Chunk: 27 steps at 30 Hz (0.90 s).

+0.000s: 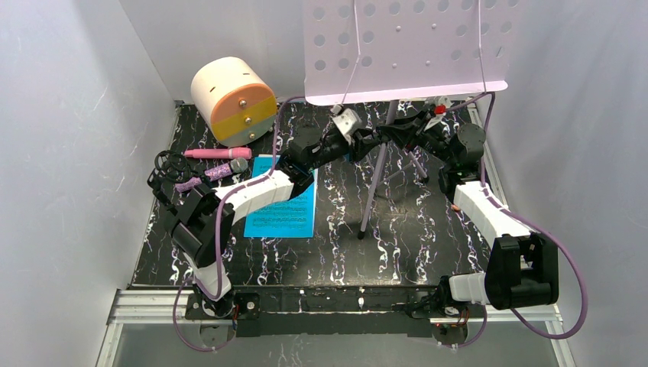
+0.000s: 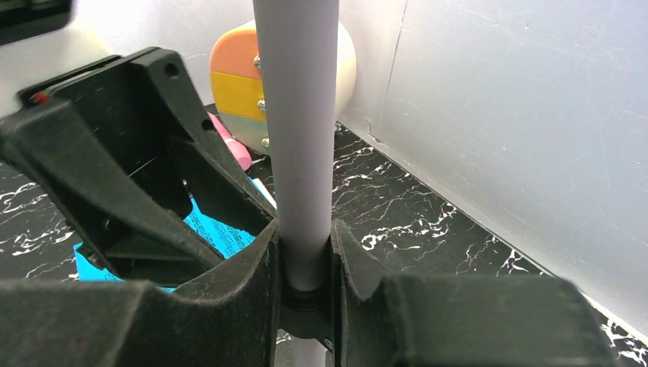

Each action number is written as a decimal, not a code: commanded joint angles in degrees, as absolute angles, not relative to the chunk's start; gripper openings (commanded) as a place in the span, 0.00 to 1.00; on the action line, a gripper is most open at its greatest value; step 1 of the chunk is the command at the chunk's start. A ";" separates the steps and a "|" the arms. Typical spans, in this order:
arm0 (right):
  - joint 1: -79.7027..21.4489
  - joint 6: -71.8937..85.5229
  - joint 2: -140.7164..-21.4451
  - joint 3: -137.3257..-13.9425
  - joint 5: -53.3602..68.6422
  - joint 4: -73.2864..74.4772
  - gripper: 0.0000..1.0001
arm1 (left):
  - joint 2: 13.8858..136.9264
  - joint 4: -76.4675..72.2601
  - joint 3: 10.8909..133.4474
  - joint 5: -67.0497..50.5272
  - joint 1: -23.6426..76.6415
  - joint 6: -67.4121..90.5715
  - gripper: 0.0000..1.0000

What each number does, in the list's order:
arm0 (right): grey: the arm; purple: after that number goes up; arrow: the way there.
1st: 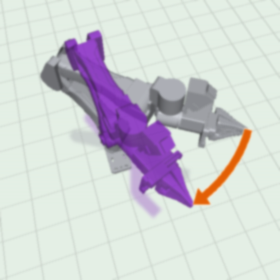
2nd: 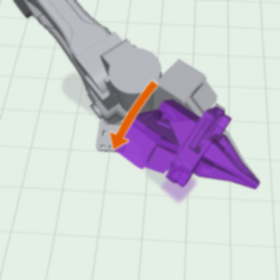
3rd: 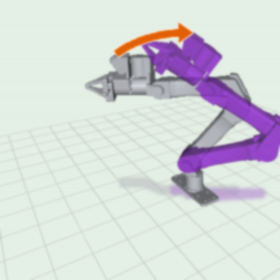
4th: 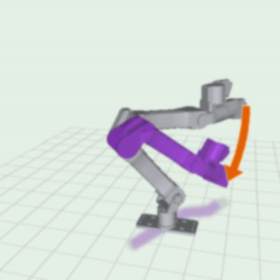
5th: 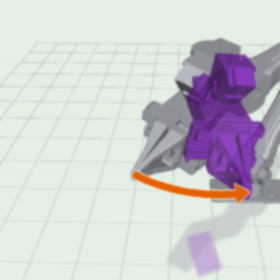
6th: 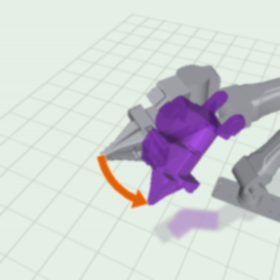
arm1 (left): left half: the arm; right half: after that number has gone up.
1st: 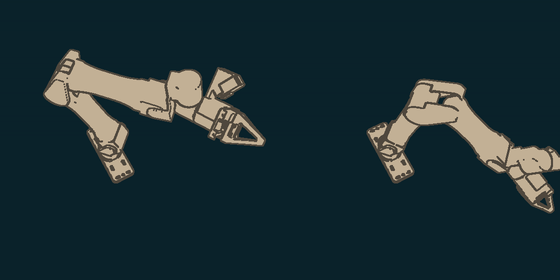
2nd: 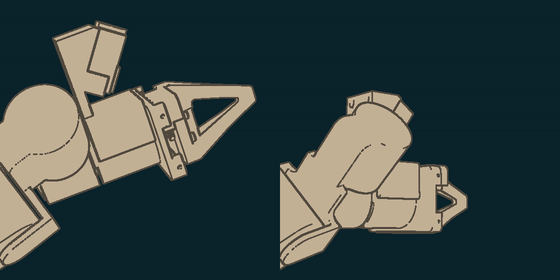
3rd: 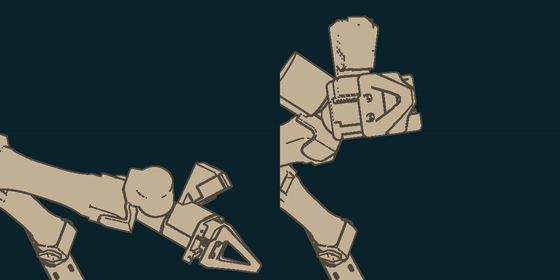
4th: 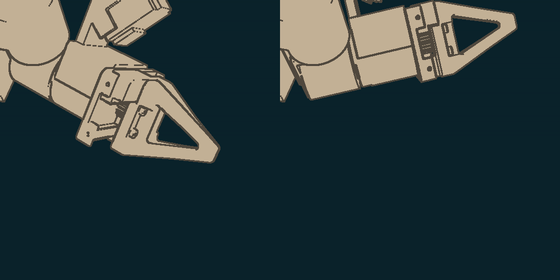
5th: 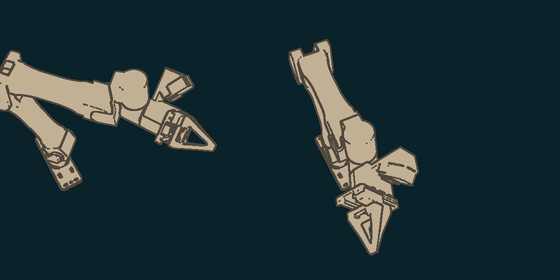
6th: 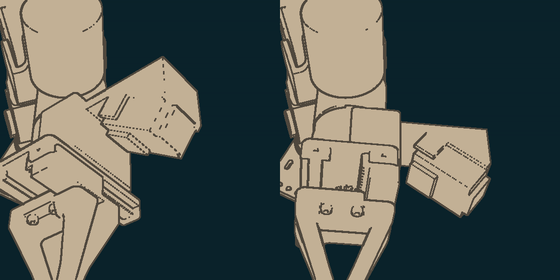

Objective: Pack up the instrument practice props
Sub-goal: Unscrew the knob on the music stand.

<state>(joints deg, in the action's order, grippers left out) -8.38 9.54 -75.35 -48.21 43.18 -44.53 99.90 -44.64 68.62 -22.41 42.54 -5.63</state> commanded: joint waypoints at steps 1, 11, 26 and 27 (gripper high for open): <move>-8.33 8.56 -76.86 -49.11 40.97 -38.32 0.01 | 94.79 -42.34 67.85 -19.44 41.56 28.84 0.00; -8.28 9.53 -78.02 -50.80 41.31 -35.97 0.01 | 94.93 -45.34 65.00 -15.60 40.78 73.98 0.00; -8.33 8.96 -78.57 -51.54 42.17 -34.64 0.01 | 85.25 -39.13 61.59 -9.38 40.77 33.05 0.49; -8.29 9.03 -78.76 -51.56 42.48 -34.71 0.01 | 84.55 -39.27 60.81 -9.42 40.74 28.03 0.51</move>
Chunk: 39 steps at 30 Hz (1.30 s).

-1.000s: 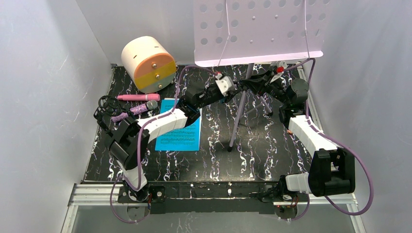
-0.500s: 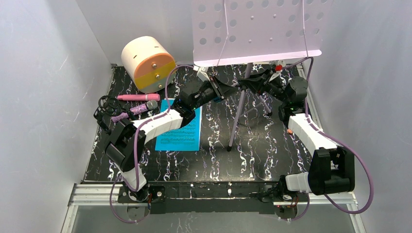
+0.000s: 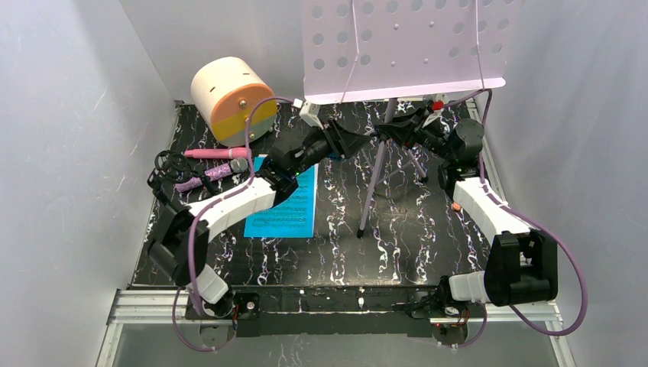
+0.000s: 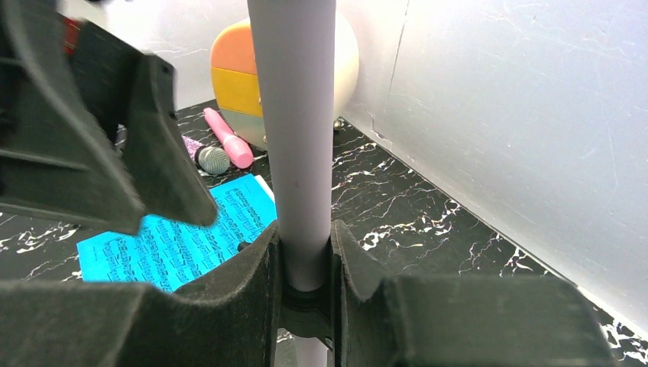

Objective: Pack up the instrument practice props
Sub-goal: Unscrew the knob on the music stand.

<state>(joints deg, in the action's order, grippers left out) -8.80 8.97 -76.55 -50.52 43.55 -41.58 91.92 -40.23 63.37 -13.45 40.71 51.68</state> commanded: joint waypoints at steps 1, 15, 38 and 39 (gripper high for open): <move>-8.27 9.12 -78.94 -51.63 42.82 -34.84 0.01 | 84.16 -39.90 60.31 -10.32 40.71 23.61 0.53; -8.27 8.07 -78.76 -51.60 44.45 -34.37 0.01 | 88.87 -53.79 56.93 -31.31 40.86 -13.58 0.60; -8.95 5.76 -77.41 -51.41 44.04 -33.22 0.01 | 99.54 -57.91 66.02 -28.55 39.93 -22.21 0.43; -8.91 5.87 -77.49 -51.42 44.09 -33.22 0.01 | 99.42 -57.90 66.00 -28.49 39.83 -22.19 0.43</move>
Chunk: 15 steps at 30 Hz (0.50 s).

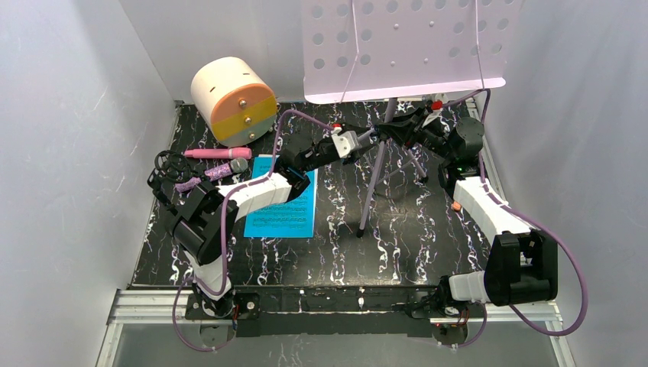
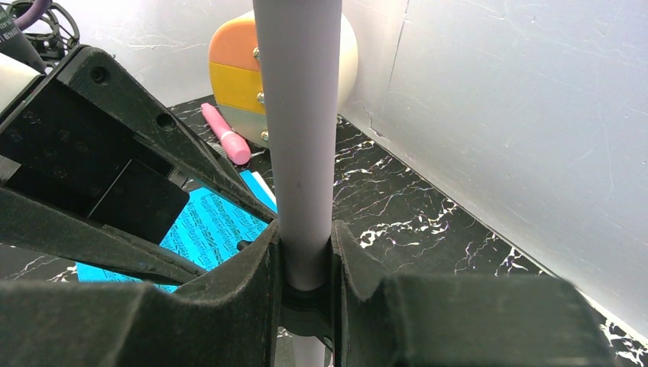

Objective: Pack up the instrument practice props
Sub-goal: Unscrew the knob on the music stand.

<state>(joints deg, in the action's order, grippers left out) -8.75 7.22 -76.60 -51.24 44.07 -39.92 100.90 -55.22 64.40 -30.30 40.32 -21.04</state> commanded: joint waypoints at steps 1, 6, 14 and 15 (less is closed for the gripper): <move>-8.92 5.89 -77.64 -51.42 44.16 -33.22 0.01 | 99.45 -57.92 66.11 -28.75 39.79 -22.11 0.43; -9.01 6.14 -77.78 -51.59 44.47 -33.14 0.01 | 100.59 -57.89 67.46 -32.01 39.66 -20.32 0.33; -8.99 6.15 -77.96 -51.76 44.55 -32.97 0.01 | 102.61 -57.80 69.84 -32.77 39.73 -16.70 0.21; -8.99 6.15 -77.96 -51.77 44.46 -32.89 0.01 | 102.77 -57.83 69.87 -32.61 39.77 -16.33 0.21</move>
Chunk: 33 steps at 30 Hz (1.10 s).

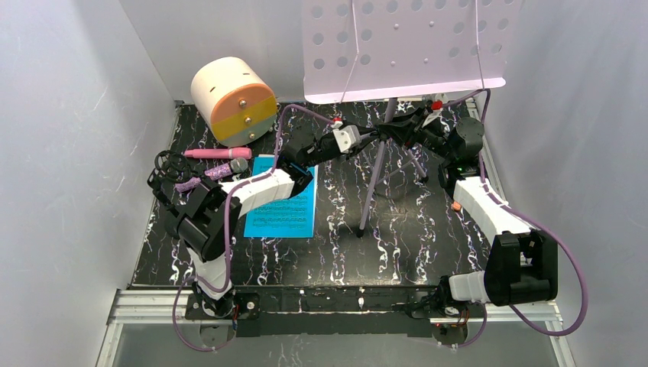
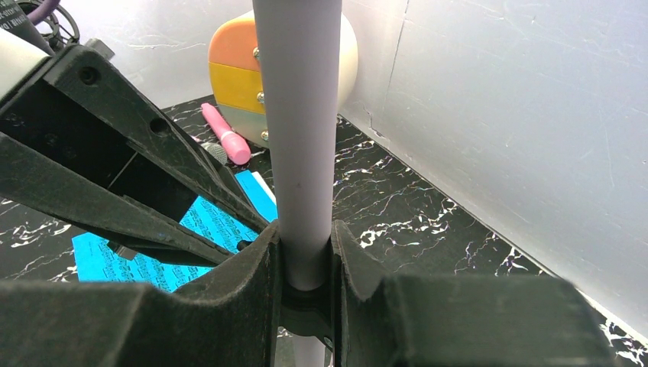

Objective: Pack up the instrument practice props
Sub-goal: Unscrew the knob on the music stand.

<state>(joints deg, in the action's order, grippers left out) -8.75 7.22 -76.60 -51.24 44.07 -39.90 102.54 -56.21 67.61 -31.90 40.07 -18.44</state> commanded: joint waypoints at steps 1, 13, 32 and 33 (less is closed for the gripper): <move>-8.97 6.15 -77.96 -51.77 44.49 -32.87 0.01 | 102.90 -57.83 69.80 -32.41 39.69 -16.08 0.21; -9.00 6.36 -78.26 -52.02 44.34 -32.65 0.01 | 102.45 -57.70 69.14 -24.24 39.78 1.29 0.00; -9.23 7.55 -78.32 -52.25 44.06 -32.43 0.01 | 92.63 -32.30 63.13 -5.41 37.90 81.05 0.00; -9.16 7.59 -78.30 -52.33 43.94 -32.37 0.01 | 93.15 -31.64 63.76 -6.91 37.87 84.60 0.00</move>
<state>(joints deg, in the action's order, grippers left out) -11.22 7.31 -76.88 -52.01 46.59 -38.89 94.19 -38.61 63.66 -7.90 40.51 61.12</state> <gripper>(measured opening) 0.317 0.097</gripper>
